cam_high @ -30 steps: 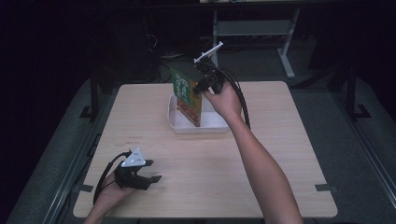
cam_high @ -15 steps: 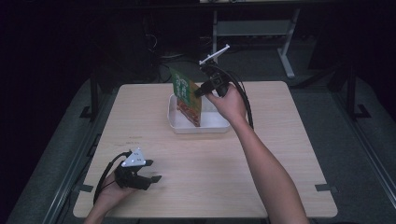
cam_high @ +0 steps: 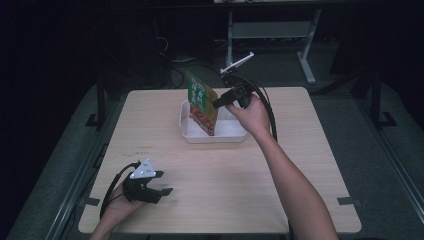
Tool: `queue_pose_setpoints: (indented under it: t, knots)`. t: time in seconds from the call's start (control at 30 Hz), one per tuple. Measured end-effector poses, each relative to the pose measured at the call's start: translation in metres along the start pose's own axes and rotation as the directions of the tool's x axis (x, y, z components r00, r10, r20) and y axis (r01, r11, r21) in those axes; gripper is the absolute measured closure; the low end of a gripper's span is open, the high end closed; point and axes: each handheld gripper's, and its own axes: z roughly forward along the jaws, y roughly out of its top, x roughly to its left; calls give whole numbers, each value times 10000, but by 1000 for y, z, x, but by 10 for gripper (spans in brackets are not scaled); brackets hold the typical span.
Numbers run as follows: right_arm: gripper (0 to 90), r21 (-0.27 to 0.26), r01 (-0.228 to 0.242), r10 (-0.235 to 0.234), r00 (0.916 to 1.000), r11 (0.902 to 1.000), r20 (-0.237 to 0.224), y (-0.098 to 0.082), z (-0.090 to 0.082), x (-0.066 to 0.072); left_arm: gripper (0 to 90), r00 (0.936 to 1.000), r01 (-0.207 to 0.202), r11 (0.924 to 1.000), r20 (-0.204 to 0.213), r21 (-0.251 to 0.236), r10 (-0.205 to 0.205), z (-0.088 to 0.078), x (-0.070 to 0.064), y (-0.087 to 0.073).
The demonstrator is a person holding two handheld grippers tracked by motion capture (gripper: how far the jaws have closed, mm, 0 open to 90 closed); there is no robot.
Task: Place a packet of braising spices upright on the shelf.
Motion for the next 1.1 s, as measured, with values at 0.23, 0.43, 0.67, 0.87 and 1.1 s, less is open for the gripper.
queue_pose_setpoints:
  t: [0.23, 0.43, 0.67, 0.87, 1.1]
  knots:
    - [597, -41, -159, 159, 9998, 9999, -127, -8, -3, -5, 295, 10000, 4, 10000, -14, 4, -4, 0, 0, 0]
    - [582, -57, -230, 228, 9994, 9997, -271, -16, -4, -10, 295, 10000, 8, 10000, -27, -6, -8, 0, 0, 0]
    - [558, -150, -316, 310, 9986, 9994, -426, -29, -10, -15, 293, 10000, 12, 10000, -28, 25, -12, 1, -1, 0]
    - [541, -190, -404, 393, 9977, 9990, -557, -40, -12, -19, 292, 10000, -8, 10000, -17, 41, 8, 1, -1, 1]
    - [524, -257, -502, 480, 9958, 9984, -774, -53, -14, -24, 291, 10000, 28, 10000, -31, 23, -28, 0, -1, 0]
